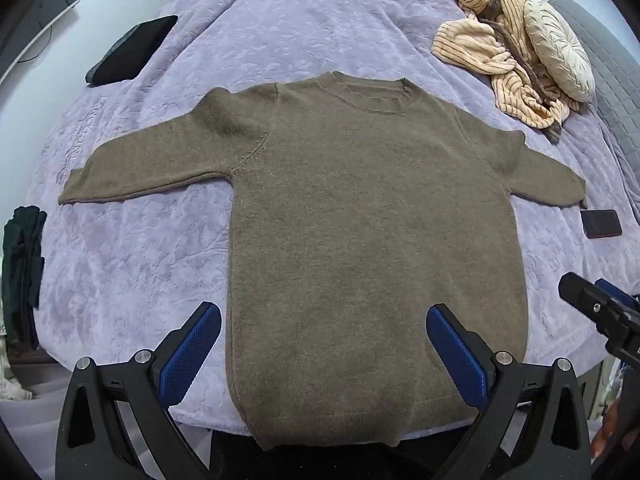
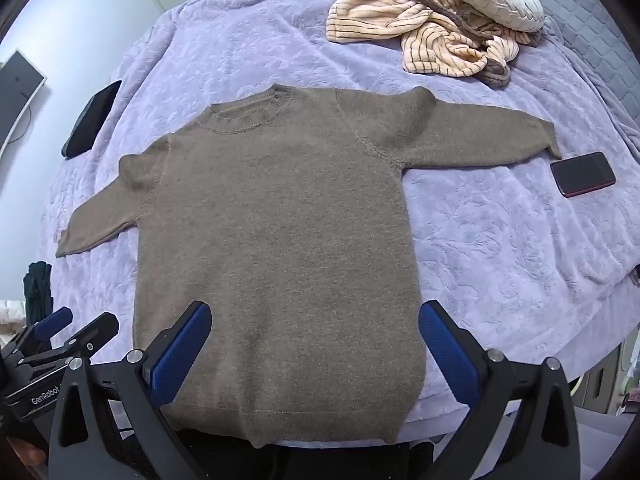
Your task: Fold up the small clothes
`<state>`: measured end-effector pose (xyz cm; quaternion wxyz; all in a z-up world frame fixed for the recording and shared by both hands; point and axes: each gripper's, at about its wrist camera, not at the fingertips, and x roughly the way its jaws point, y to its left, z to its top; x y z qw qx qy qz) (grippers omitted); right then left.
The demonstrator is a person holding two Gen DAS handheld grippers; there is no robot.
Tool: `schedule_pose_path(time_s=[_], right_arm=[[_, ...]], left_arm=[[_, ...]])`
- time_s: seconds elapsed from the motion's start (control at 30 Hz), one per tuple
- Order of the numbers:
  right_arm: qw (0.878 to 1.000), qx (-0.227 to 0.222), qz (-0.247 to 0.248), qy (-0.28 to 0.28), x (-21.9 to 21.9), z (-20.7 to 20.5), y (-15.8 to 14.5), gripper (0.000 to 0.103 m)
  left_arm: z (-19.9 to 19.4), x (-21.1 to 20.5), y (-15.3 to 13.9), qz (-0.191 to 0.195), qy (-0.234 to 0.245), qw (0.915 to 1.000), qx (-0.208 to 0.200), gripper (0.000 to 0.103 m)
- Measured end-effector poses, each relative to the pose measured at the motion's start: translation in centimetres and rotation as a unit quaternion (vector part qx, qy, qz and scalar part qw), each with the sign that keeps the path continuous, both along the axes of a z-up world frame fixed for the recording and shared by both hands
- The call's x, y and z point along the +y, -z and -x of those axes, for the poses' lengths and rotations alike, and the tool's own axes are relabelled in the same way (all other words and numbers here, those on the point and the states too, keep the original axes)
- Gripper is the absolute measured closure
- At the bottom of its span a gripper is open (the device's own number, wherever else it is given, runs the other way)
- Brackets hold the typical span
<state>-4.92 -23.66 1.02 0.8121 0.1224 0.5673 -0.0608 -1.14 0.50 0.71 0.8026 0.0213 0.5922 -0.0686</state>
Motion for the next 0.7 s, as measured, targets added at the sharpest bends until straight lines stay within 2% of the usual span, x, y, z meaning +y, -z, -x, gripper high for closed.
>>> schedule_pose_path(time_s=[0.07, 0.23, 0.7], right_arm=[[1.0, 0.0, -0.012, -0.002, 0.2, 0.2, 0.2, 0.0], [1.0, 0.0, 0.006, -0.003, 0.5, 0.1, -0.3, 0.0], [1.0, 0.009, -0.005, 0.003, -0.3, -0.2, -0.1, 0.0]], left_arm=[[-0.3, -0.3, -0.6, -0.002, -0.004, 1.0, -0.008, 0.0], [-0.3, -0.8, -1.1, -0.002, -0.001, 1.0, -0.007, 0.0], [-0.4, -1.2, -1.5, -0.005, -0.004, 1.0, -0.006, 0.0]])
